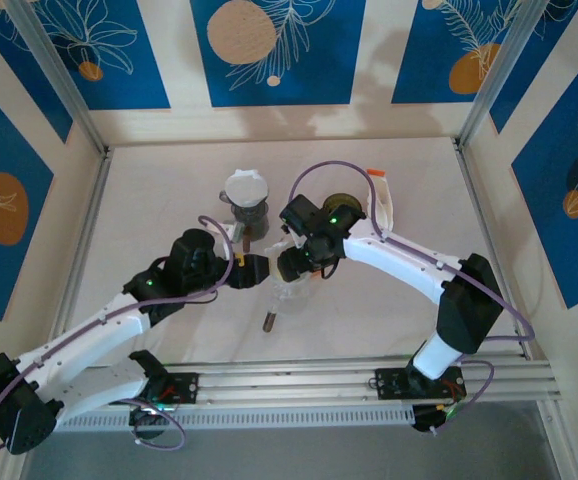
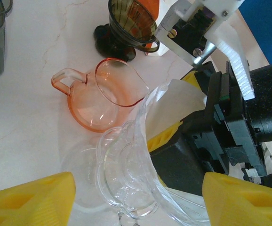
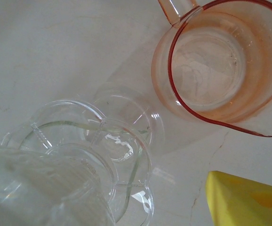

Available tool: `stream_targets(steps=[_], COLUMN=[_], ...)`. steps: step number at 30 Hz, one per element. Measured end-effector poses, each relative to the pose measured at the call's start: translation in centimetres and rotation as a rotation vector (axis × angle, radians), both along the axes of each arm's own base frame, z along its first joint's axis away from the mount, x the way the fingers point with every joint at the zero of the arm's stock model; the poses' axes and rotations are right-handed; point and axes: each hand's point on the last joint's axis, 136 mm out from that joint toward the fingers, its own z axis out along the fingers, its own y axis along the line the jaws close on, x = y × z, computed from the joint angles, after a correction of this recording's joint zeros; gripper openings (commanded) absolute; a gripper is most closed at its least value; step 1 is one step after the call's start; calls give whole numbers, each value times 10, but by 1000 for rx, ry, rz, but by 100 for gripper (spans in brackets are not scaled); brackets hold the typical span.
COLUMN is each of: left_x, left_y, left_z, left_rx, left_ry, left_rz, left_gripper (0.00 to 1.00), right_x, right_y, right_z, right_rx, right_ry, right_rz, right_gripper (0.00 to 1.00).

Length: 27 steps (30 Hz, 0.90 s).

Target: Place the coffee filter in the dripper

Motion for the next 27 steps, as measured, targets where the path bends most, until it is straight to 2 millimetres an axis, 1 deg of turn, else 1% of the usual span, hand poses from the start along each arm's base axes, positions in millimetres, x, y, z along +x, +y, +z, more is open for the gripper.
stream_targets(steps=[7,11,20,27], left_x=[3,3,3,2], left_y=[-2,-3,-2,-2], left_z=[-5,-6,-8,-17], left_rx=[9,7,8,28], left_ry=[11,11,16,40], left_rz=[0,1,4,4], left_gripper=[72,68,64,62], right_x=[-2,-2,-1,0], right_y=[1,1,1,0], right_z=[0,0,0,1], right_rx=[-14,-22,-34,-39], right_ry=[-14,-23,-36,-44], right_rz=[9,12,13,10], right_gripper=[76,76,76,76])
